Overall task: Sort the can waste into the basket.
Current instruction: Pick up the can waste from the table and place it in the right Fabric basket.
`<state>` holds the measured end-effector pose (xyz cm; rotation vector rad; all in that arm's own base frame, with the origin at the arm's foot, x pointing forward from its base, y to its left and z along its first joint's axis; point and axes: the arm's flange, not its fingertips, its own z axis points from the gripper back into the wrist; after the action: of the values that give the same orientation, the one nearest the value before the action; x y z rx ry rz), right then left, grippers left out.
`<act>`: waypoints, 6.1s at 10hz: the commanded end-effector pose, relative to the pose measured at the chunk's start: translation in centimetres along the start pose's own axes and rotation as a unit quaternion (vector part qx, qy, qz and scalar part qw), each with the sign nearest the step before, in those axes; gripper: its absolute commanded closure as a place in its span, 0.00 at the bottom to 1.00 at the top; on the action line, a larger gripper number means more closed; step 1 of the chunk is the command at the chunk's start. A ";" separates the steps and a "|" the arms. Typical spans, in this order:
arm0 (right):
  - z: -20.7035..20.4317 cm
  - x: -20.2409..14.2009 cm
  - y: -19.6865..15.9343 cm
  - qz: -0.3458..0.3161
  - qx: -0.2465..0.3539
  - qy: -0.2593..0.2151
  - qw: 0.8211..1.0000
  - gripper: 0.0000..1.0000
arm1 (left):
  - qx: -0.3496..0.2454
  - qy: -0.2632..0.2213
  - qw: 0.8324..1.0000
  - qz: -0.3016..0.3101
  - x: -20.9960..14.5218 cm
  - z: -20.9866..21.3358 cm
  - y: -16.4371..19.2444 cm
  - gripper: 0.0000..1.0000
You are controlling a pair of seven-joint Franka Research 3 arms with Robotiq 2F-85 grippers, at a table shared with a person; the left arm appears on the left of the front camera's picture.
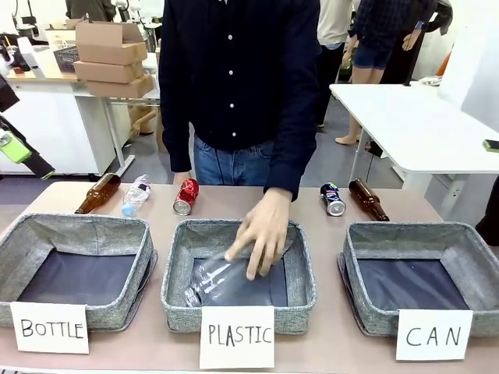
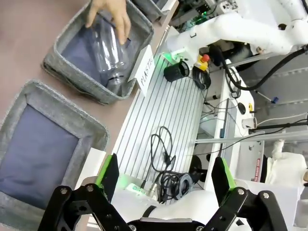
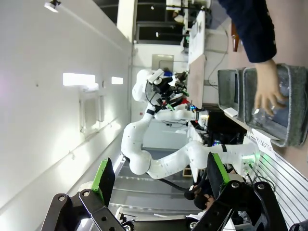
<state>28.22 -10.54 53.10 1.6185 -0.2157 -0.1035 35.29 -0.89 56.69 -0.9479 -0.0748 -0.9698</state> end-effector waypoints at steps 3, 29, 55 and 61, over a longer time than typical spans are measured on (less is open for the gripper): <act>-0.1 0.3 0.2 0.015 0.010 0.001 1.000 0.00 | -0.003 0.003 1.000 0.004 -0.2 0.1 -0.3 0.00; -0.1 0.3 0.2 0.015 0.010 0.001 1.000 0.00 | 0.451 -0.043 0.833 0.317 20.5 -20.2 33.2 0.00; -0.4 -0.2 1.0 0.013 -0.046 0.023 0.999 0.00 | 0.148 -0.130 0.969 -0.147 7.9 -11.7 4.2 0.54; 16.0 -11.6 0.8 -0.005 -0.160 -0.156 0.975 0.00 | 0.012 -0.015 0.875 -0.484 30.7 -36.2 -10.4 0.54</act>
<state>15.48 -22.04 53.37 1.2730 -0.3446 -0.3345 31.14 -46.67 55.40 -0.9047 -0.5939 -1.8018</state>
